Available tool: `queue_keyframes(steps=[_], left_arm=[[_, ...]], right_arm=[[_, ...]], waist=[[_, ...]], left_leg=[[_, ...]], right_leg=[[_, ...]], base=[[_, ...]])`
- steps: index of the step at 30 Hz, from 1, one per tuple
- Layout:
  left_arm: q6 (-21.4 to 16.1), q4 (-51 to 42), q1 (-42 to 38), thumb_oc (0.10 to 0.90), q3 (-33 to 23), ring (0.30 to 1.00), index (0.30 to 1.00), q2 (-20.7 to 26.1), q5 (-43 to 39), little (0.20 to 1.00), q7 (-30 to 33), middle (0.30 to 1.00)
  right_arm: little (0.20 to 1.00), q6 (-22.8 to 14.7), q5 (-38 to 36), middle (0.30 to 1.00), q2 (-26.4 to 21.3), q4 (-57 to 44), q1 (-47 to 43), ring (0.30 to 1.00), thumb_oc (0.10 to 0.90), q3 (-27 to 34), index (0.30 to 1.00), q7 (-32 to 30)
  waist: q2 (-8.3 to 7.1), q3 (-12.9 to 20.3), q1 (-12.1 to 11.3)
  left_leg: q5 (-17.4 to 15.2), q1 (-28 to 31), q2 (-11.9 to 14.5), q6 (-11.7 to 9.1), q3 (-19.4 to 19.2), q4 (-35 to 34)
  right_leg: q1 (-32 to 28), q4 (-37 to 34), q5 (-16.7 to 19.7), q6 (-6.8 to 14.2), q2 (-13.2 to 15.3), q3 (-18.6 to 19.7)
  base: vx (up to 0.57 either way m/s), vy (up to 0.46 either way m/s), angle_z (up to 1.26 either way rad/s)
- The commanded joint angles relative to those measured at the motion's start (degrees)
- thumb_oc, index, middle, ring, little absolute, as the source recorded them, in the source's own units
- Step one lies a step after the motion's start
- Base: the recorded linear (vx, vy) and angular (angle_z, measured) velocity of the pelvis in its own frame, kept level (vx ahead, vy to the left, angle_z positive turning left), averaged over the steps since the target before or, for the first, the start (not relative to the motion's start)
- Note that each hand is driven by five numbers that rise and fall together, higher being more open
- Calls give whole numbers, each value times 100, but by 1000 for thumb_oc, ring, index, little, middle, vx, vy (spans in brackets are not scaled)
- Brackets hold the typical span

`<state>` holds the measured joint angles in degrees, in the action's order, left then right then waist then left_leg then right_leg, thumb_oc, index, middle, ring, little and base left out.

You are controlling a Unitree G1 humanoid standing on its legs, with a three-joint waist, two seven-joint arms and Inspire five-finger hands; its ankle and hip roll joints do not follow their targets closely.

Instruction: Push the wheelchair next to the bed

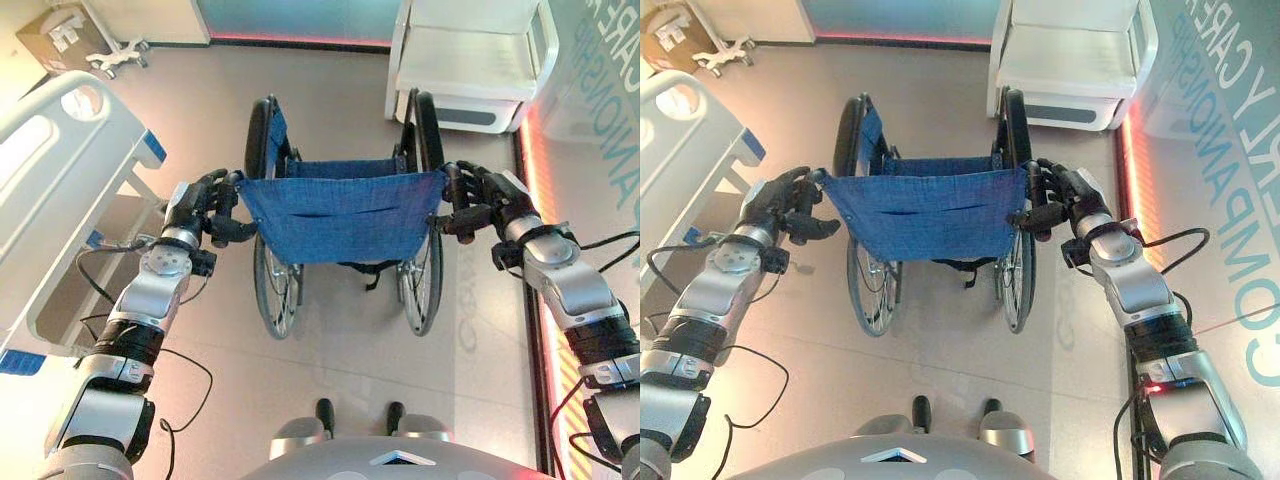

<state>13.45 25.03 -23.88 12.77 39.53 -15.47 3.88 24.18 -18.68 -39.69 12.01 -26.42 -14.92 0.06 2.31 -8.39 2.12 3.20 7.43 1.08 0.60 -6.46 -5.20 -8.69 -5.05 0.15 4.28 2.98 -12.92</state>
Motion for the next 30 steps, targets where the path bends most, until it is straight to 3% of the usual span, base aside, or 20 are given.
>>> queue_keyframes(steps=[1, 8, 12, 19, 25, 30], left_arm=[[488, 766, -467, 800, 15, 900, 900, 854, 565, 900, 87, 900], [1303, 1193, -858, 800, 387, 900, 900, 1040, 669, 900, -301, 900], [1457, 1287, -980, 800, 462, 900, 900, 1082, 617, 900, -271, 900], [1299, 1114, -923, 800, 316, 900, 900, 1008, 382, 900, 412, 900], [1560, 719, -497, 800, 65, 900, 900, 802, 891, 900, 819, 900], [1911, 713, -481, 800, 178, 900, 900, 751, 1293, 900, 636, 900]], right_arm=[[900, 425, 63, 900, -188, 434, -246, 900, 800, -455, 900, 220], [900, 1051, 62, 900, -322, 938, -710, 900, 800, -913, 900, 719], [900, 1279, 183, 900, -356, 1081, -887, 900, 800, -1049, 900, 754], [900, 1734, 714, 900, -401, 927, -1046, 900, 800, -1094, 900, 513], [900, 2320, 1365, 900, -289, 441, -719, 900, 800, -1029, 900, 1352], [900, 2538, 1263, 900, -127, 601, -628, 900, 800, -1154, 900, 1745]], waist=[[-239, 224, -245], [-259, 193, -287], [-274, 178, -300], [-301, 159, -326], [-344, 109, -317], [-363, 100, -349]], left_leg=[[-570, 78, -270, 26, -120, 120], [-591, 57, -292, 35, -103, 187], [-600, 39, -299, 34, -102, 229], [-617, 33, -313, 39, -58, 244], [-632, 22, -334, 65, -23, 249], [-622, 7, -333, 67, -12, 241]], right_leg=[[191, 503, -299, 132, 112, 31], [184, 534, -309, 121, 111, 0], [184, 554, -316, 114, 112, 1], [188, 574, -341, 105, 95, 26], [208, 585, -355, 90, 80, 74], [215, 592, -361, 90, 77, 50]], base=[[0, 0, 0], [-4, -3, 1], [0, 0, 0], [0, 0, 0], [-2, -2, 1], [-13, -3, 0]])
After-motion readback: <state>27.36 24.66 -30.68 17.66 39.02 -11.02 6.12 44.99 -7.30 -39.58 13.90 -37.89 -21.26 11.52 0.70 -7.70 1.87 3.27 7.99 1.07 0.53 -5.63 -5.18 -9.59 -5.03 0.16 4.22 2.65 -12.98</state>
